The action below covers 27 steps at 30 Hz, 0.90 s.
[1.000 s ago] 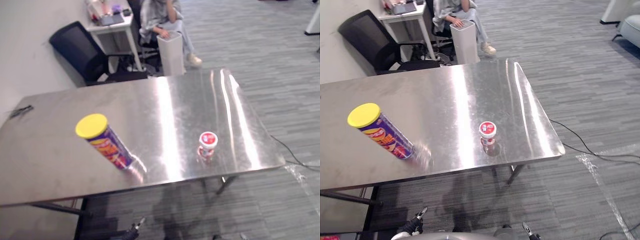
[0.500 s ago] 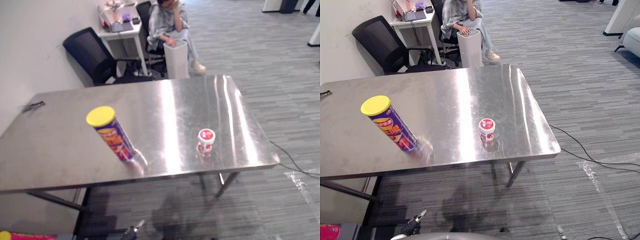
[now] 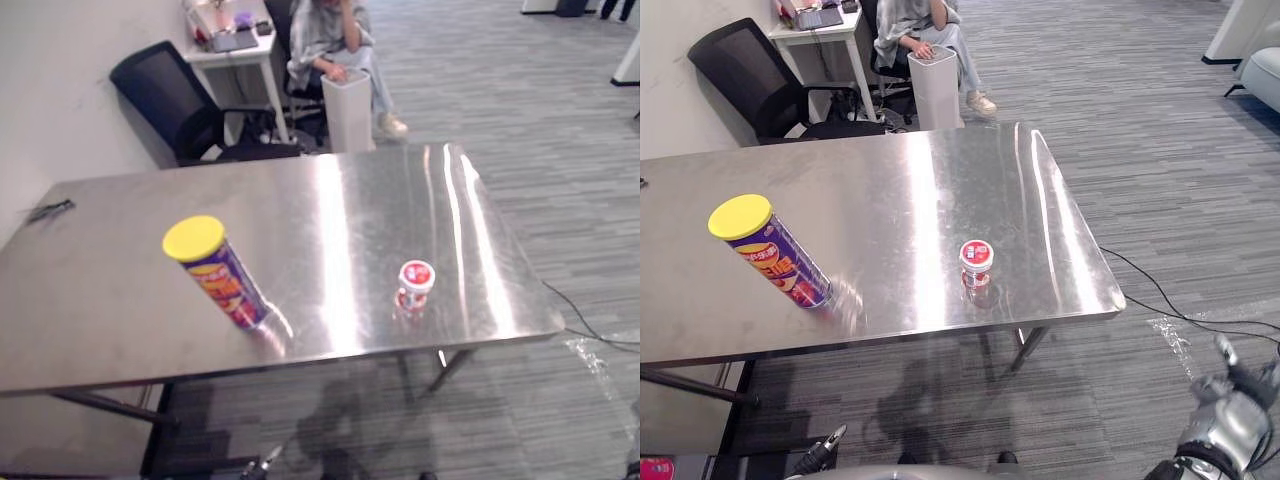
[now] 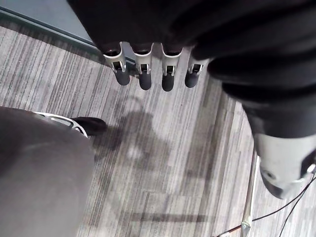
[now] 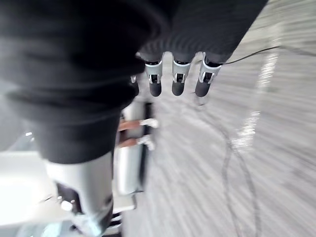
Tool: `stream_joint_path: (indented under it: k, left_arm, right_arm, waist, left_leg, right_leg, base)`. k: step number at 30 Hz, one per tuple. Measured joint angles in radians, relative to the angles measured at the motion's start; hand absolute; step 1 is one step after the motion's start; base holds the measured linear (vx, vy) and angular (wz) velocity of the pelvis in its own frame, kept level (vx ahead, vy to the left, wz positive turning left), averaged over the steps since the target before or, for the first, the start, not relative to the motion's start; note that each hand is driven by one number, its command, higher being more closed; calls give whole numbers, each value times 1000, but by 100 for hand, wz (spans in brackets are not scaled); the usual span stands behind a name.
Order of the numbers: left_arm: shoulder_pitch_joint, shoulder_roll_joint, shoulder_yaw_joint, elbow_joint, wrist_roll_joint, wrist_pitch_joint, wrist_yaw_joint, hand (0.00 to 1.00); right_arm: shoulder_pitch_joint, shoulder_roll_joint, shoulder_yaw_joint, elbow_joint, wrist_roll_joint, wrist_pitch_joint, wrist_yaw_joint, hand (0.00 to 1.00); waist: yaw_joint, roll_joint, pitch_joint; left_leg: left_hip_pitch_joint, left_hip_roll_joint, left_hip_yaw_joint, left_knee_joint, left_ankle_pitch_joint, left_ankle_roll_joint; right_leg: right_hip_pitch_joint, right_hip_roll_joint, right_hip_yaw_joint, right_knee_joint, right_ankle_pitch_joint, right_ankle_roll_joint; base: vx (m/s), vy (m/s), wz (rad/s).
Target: Put the gum and the chips on the shelf.
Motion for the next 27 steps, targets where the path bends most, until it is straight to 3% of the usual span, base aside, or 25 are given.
stream_joint_path:
  k: [5, 10, 12, 16, 22, 27]
  left_arm:
    - [15, 0, -2, -4, 0, 0, -3, 0]
    - [34, 0, -2, -25, 2, 0, -19, 0]
    - [41, 3, -2, -32, 22, 0, -33, 0]
    - [47, 11, -3, -35, 33, -1, -48, 0]
    - [58, 39, -45, -32, 39, 0, -51, 0]
    - [60, 41, -52, -29, 43, 0, -50, 0]
  right_arm:
    - [82, 20, 142, -402, -155, -44, -39, 0]
    - [139, 41, 315, -644, -173, -71, 57, 0]
    - [150, 42, 405, -732, -165, -99, 142, 0]
    - [170, 41, 539, -792, -118, -118, 271, 0]
    - [172, 16, 737, -792, -82, -118, 377, 0]
    - [170, 12, 845, -790, -75, -116, 391, 0]
  waist:
    - [-2, -4, -14]
    - [-2, -5, -27]
    - [3, -7, -28]
    - [27, -14, -34]
    - [30, -34, -43]
    - [40, -33, -45]
  left_leg:
    - [-1, -2, 25, 0, 1, 1]
    - [0, 0, 31, 0, 1, 1]
    - [0, 1, 36, 0, 0, 1]
    - [-2, 6, 52, 0, 0, -1]
    - [-2, 9, 53, 0, 0, -1]
    - [-2, 8, 52, 0, 1, 1]
  right_leg:
    - [-17, -2, 23, 0, 3, 6]
    - [-20, 1, 30, -1, 5, 9]
    - [-23, 2, 35, -2, 6, 10]
    - [-32, 8, 48, -2, 10, 11]
    - [-32, 11, 48, -2, 11, 11]
    - [-31, 9, 46, -5, 14, 11]
  base:
    - [-55, 1, -17]
    - [-16, -17, -4]
    - [-12, -23, -6]
    - [0, -29, -10]
    - [-5, -22, -1]
    - [-20, -12, 0]
